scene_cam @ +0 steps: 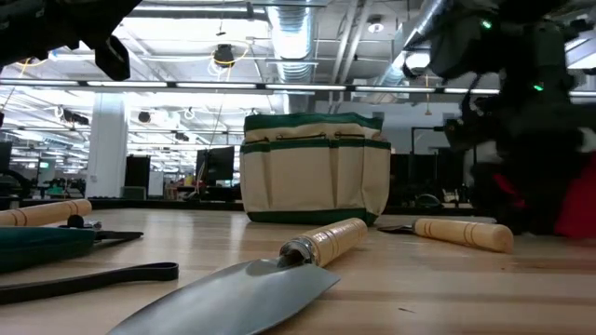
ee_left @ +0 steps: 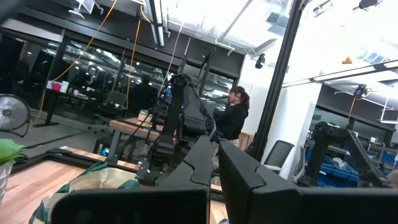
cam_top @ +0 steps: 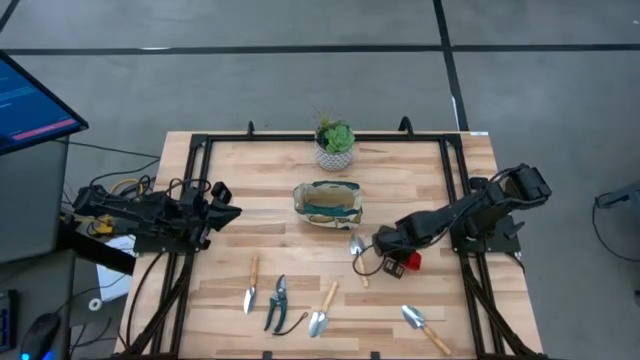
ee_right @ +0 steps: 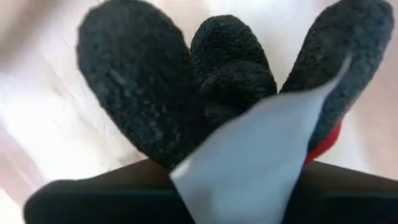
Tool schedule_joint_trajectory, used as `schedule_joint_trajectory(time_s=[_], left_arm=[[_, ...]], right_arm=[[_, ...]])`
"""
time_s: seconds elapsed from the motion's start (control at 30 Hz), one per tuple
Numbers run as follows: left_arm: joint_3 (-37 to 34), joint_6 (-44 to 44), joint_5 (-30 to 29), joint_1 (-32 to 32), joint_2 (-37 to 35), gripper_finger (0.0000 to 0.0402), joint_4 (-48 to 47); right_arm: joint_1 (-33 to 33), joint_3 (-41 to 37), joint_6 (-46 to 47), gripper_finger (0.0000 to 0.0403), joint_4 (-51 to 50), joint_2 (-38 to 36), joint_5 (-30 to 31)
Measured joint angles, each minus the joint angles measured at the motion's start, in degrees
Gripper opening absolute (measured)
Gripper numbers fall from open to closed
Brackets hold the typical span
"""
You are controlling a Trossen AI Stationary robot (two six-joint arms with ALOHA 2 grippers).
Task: Pick & Place Garden tools in Gardening bag
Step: Put the gloves into the gardening bag
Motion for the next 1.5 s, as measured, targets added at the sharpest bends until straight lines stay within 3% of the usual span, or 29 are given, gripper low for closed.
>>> schedule_joint_trajectory(time_s=[0.17, 0.37, 0.57, 0.67, 0.83, 1.03, 1.5], left_arm=[[0.0, 0.0, 0.0, 0.0, 0.0, 0.0002, -0.1], [0.0, 0.0, 0.0, 0.0, 0.0, 0.0002, 0.1], [0.0, 0.0, 0.0, 0.0, 0.0, 0.0002, 0.1], [0.0, 0.0, 0.0, 0.0, 0.0, 0.0002, 0.1], [0.0, 0.1, 0.0, 0.0, 0.0, 0.0002, 0.0], [0.0, 0.2, 0.0, 0.0, 0.0, 0.0002, -0.1], [0.0, 0.2, 0.0, 0.0, 0.0, 0.0002, -0.1]], right_arm=[[-6.0, 8.3, -7.6, 0.0052, -4.6, -6.6, 1.1], [-14.7, 27.2, -18.7, 0.0052, -10.8, -11.1, 6.4], [-20.6, 43.6, -35.2, 0.0052, -7.6, -6.8, 6.7], [-22.0, 47.9, -43.9, 0.0052, -3.8, -1.8, 3.3], [-23.3, 49.4, -54.1, 0.0052, 1.8, 5.5, -6.3], [-25.1, 49.3, -56.5, 0.0052, 2.3, 12.4, -14.0], [-27.0, 49.4, -58.5, 0.0052, -2.7, 18.8, -13.5]])
